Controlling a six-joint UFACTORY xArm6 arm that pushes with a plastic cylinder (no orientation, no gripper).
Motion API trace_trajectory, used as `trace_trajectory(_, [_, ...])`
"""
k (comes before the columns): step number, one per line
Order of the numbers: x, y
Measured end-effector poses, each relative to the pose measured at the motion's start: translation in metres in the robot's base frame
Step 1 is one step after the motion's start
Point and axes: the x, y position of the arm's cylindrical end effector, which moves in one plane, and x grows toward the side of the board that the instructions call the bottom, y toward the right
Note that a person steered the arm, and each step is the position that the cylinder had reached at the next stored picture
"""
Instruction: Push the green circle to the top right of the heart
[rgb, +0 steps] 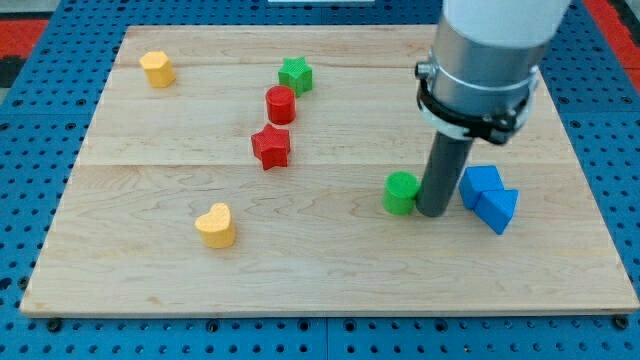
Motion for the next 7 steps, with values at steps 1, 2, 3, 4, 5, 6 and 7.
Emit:
trace_trajectory(1, [-0.016, -0.018])
trace_trajectory(2, [-0.037, -0.024])
trace_trajectory(3, [-0.041, -0.043])
trace_trajectory(4, [-0.023, -0.088])
trace_trajectory(5, [-0.017, -0.051])
trace_trajectory(6, [-0.006, -0.075])
trace_trajectory(7, [-0.009, -0.115])
